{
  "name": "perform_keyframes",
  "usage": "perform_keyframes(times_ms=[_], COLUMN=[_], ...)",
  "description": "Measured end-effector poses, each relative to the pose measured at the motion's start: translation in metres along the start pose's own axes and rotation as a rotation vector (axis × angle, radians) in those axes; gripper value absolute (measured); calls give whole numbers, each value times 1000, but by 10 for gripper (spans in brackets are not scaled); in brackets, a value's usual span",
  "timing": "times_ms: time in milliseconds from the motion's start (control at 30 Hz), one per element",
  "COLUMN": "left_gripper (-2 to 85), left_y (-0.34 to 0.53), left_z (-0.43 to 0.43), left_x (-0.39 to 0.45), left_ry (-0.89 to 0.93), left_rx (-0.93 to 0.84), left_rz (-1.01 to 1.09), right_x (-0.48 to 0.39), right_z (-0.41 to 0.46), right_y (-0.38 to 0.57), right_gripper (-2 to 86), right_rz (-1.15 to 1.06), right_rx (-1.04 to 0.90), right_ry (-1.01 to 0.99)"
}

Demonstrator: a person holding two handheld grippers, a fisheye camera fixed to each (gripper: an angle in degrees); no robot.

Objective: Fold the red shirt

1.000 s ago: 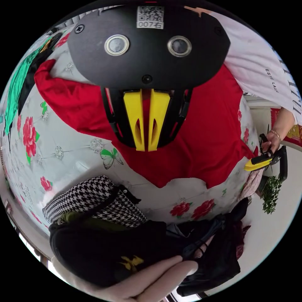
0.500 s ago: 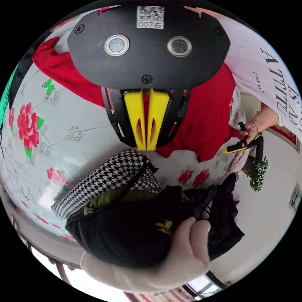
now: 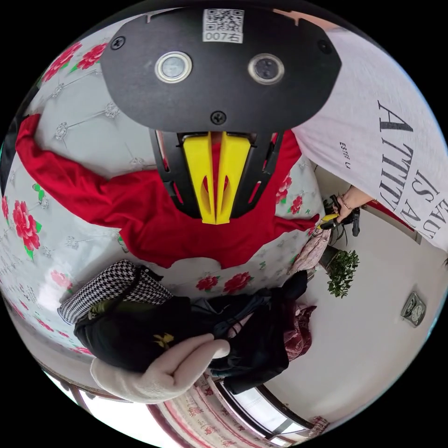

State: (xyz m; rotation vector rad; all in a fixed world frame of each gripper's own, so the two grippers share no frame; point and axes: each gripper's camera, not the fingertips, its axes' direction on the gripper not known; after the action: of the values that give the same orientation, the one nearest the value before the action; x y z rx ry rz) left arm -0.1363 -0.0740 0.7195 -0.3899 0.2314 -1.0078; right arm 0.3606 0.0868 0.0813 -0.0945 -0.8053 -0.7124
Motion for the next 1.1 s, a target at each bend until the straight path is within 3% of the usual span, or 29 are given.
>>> perform_keyframes(times_ms=[133, 300, 433, 600, 700, 800, 867, 967, 1100], left_gripper=[134, 19, -6, -9, -10, -9, -9, -9, -9], left_y=[-16, -20, -17, -3, -3, 1, 21, 49, 82], left_z=[38, 46, 52, 2, -55, -129, -188, -226, -214], left_x=[-42, -43, -60, -108, -105, -78, -52, -28, -3], left_ry=[70, -91, 95, 526, 750, 970, 1208, 1455, 1512], left_rx=[-62, -72, -83, 170, 372, 562, 688, 724, 647], left_rz=[-119, -88, -19, -67, 123, 444, 765, 1062, 1123], right_x=[-40, -71, -85, -99, -104, -111, -125, -147, -183], right_z=[-3, -17, -28, -37, -39, -41, -43, -45, -54], right_y=[12, 28, 47, 68, 76, 79, 79, 76, 61], right_gripper=[-3, -4, -3, -3, -1, 4, 20, 50, 75], right_rz=[-60, -87, -68, -50, -36, -42, -119, -202, -299], right_rx=[-13, 3, 21, 34, 33, 40, 48, 49, 101], right_ry=[6, 31, 53, 83, 77, 73, 10, -79, -145])
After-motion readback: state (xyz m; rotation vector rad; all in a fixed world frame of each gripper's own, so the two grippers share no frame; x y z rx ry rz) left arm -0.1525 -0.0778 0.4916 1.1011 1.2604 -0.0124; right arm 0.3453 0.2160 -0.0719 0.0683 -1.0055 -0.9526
